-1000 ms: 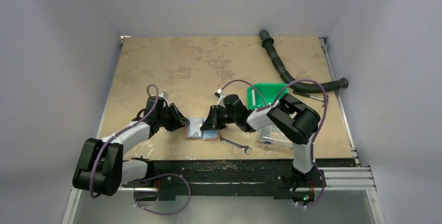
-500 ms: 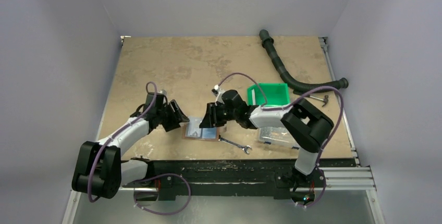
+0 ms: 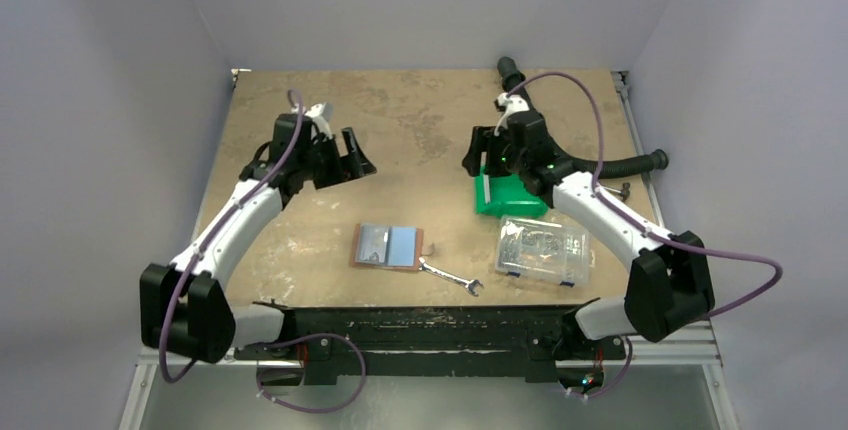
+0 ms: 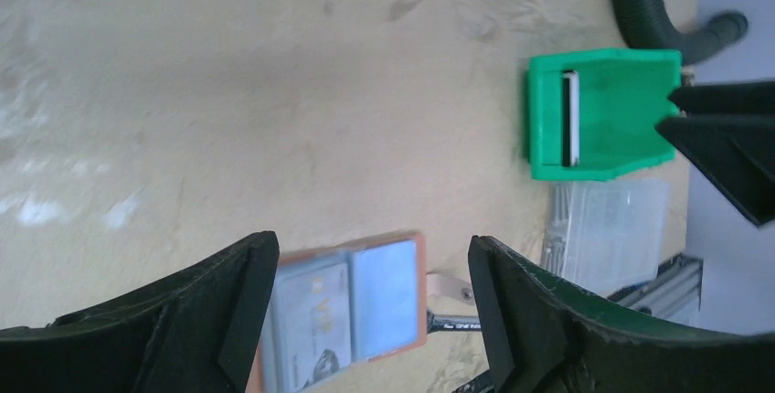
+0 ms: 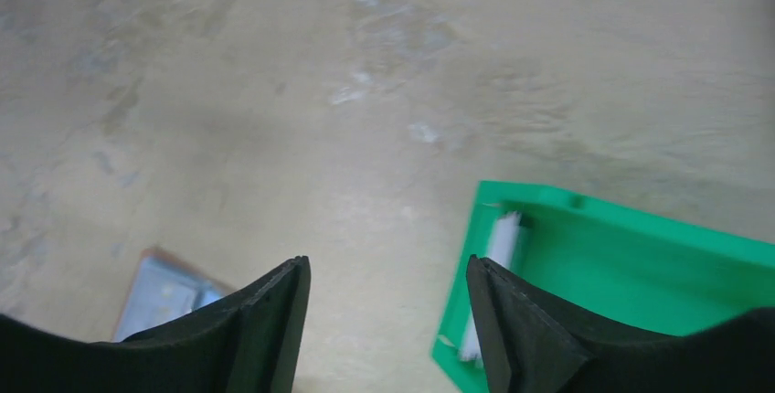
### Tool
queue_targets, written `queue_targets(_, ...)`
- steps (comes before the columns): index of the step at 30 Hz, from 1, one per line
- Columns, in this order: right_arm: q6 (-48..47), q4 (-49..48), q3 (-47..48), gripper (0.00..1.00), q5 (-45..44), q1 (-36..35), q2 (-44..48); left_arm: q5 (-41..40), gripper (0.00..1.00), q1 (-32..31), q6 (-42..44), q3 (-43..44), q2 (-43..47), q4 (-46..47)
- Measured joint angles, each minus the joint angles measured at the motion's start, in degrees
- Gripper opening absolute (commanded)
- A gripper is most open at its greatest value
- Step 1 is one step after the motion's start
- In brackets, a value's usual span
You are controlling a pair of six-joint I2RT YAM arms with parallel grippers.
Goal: Put the credit cards into the card holder
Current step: Pick up the credit card from the storage box.
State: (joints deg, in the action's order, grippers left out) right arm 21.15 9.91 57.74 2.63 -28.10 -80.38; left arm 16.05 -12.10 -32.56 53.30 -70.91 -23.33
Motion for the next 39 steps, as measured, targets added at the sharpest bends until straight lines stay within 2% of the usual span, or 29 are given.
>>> queue_targets(7,-2.8,5.3,1.3,0.77,1.2,11.6,-1.1,3.3,0.82,-9.8,8.3,14.8,-15.7,0.1)
queue_targets(13,-1.7,3.8,-0.3,0.76,9.0,13.8,-5.8,3.6,0.81,-11.5,12.4,16.0,-20.8,0.0)
queue_targets(25,1.2,-0.9,-1.8,0.65,20.3,15.3,-14.2,1.5,0.80,-11.2,15.7,11.6,-21.2,0.0)
queue_targets(39,3.5,-3.5,-2.0,0.41,24.2,16.3,-14.9,1.5,0.80,-11.2,15.7,11.5,-21.2,0.1)
